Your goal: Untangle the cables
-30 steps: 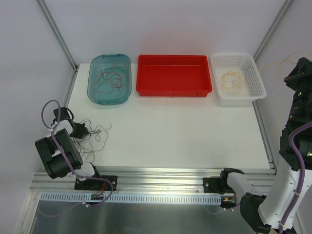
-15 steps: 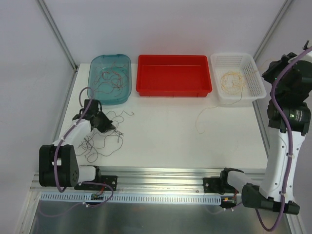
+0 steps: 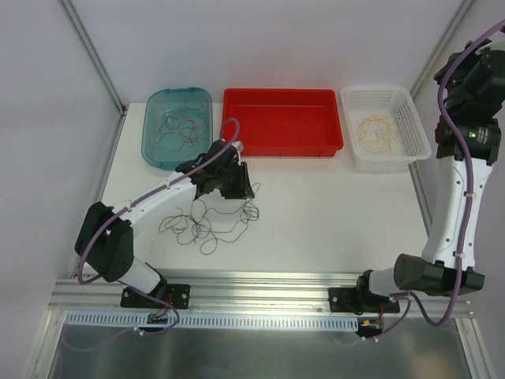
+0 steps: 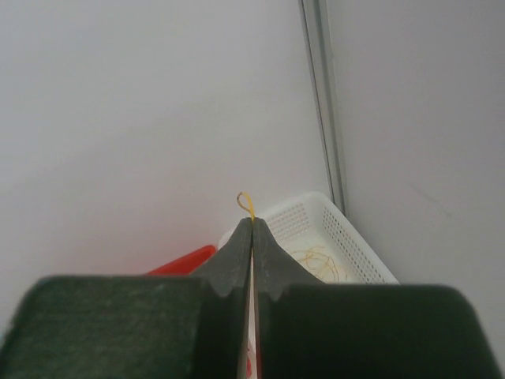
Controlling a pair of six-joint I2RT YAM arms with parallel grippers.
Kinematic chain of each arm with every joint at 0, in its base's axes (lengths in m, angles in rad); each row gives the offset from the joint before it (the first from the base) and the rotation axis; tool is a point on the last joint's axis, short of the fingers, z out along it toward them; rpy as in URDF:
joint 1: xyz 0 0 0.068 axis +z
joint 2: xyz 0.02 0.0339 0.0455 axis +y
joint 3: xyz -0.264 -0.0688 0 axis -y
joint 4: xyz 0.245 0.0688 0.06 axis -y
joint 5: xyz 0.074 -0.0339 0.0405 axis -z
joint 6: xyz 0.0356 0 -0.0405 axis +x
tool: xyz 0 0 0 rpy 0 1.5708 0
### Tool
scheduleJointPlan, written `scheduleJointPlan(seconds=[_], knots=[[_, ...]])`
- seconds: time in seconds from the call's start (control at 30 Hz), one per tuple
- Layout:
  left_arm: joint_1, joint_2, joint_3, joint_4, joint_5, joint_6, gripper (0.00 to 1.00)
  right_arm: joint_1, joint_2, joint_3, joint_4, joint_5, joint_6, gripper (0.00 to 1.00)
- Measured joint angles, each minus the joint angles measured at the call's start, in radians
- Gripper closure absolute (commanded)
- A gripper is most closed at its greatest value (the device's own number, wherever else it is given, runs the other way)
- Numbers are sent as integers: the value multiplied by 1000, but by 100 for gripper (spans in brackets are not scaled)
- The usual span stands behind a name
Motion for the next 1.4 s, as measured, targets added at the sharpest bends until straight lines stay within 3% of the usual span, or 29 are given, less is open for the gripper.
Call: scheduleJointPlan(seconds=[0.07, 0.17, 0.37, 0.43, 0.5, 0.53, 0.57, 0.67, 0.77, 1.0, 1.2, 1.4], knots=[[-42, 32, 23, 2, 0, 23, 58, -6, 49, 32, 36, -8, 0, 99], [-72, 53, 27, -4, -1, 63, 30, -24, 146, 91, 77, -30, 1, 99], [-85, 26, 21, -14, -27, 128, 1, -51, 333, 135, 155, -64, 0, 99], [-85, -10, 2, -16, -40, 143, 1, -56, 393, 135, 170, -69, 1, 96], [-85, -61, -27, -19, -61, 159, 1, -59, 447, 134, 177, -73, 5, 82], [-85, -85, -40, -21, -74, 166, 1, -60, 475, 130, 178, -73, 10, 74], [-84, -111, -53, -24, -82, 172, 1, -60, 500, 122, 173, -74, 16, 55], [-83, -173, -80, -30, -106, 180, 1, -63, 549, 93, 124, -80, 45, 35], [-76, -219, -96, -45, -129, 184, 1, -65, 551, 34, 57, -113, 71, 27], [12, -326, -139, -89, -186, 182, 1, 6, 345, -249, -40, -246, 83, 25], [182, -412, -240, -138, -192, 145, 1, 305, 63, -542, -55, -374, 105, 25], [264, -438, -336, -182, -195, 110, 1, 634, 53, -727, 26, -417, 181, 25]])
